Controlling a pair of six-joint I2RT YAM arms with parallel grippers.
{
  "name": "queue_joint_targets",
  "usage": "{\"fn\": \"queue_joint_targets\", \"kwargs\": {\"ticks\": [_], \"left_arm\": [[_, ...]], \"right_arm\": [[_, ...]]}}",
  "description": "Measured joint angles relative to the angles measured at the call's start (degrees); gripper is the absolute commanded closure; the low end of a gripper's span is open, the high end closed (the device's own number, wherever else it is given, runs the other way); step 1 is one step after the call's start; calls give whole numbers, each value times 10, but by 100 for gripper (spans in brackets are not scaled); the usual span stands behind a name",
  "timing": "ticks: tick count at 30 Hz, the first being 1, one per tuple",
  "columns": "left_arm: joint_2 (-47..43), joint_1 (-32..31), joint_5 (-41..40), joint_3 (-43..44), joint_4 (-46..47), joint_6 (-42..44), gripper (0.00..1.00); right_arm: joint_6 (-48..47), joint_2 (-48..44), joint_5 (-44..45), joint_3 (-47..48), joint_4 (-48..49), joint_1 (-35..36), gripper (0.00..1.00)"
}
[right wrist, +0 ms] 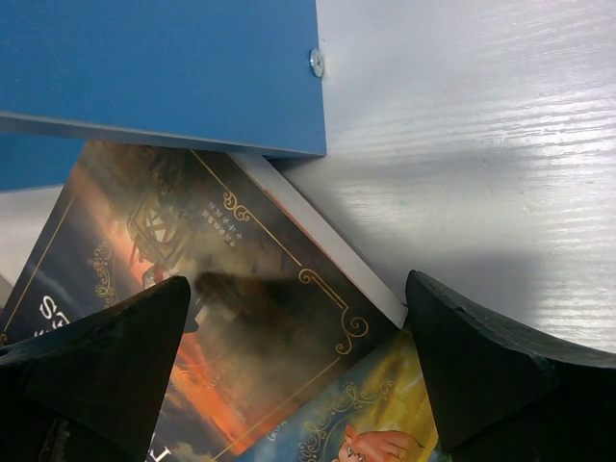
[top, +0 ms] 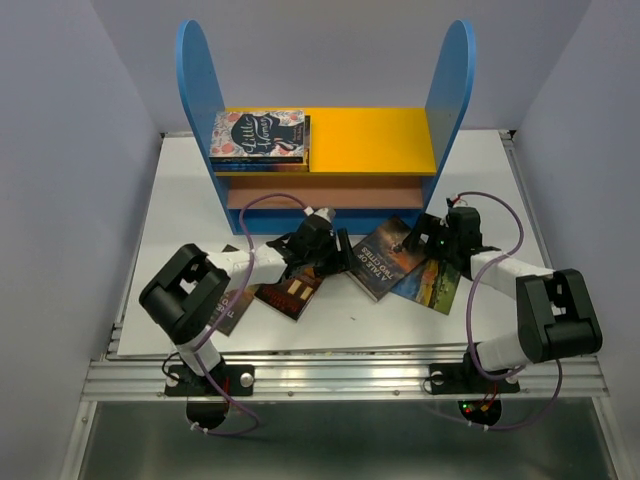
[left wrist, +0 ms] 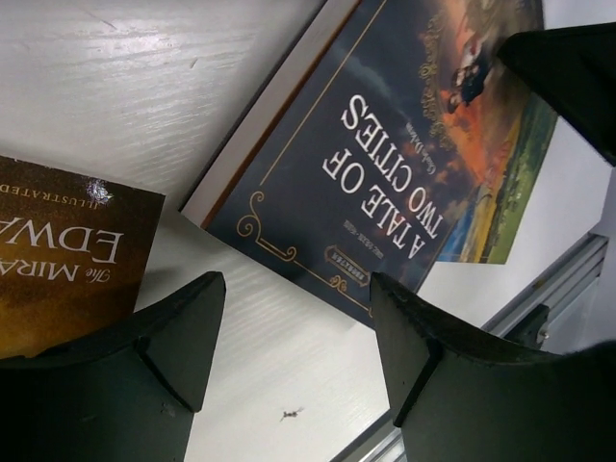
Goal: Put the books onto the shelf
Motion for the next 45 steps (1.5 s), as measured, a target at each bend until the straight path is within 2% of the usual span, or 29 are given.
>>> {"fn": "queue_joint_targets", "kwargs": {"ticks": [5,8,11,21,22,33,34,35,37,44,45], "left_arm": [[31,-2,-3,9,-9,-2,32],[45,-2,-6,18,-13,-4,36],[55,-2,-7,25,-13,-7,37],[56,-1,-24,29,-33,-13,42],[56,-1,-25,29,-34,-13,42],[55,1,-31,30,-41,-17,42],[54,1,-31,30,-41,-17,42],[54,1,-32,30,-42,-17,41],[53,2,-35,30,-44,-17,39],[48,-3,-45,45,-67,-7,16],[44,-5,-48,46,-73,-5,7]], "right_arm": [[4,3,-19,-2,9,-2,0],[6,2,-36,-7,16,-6,4],[10,-4,-56,-14,19,-7,16],[26,-111,-95,-33,12,-17,37],[30,-118,-100,-33,12,-18,42],[55,-137,-112,-28,9,-27,74],[59,-137,-114,-27,9,-27,97],[62,-137,-115,-26,9,-27,99],[70,-137,-116,-25,9,-28,99],[94,-165,-116,-25,-32,-22,99],[97,-169,-118,-25,-40,-19,99]]}}
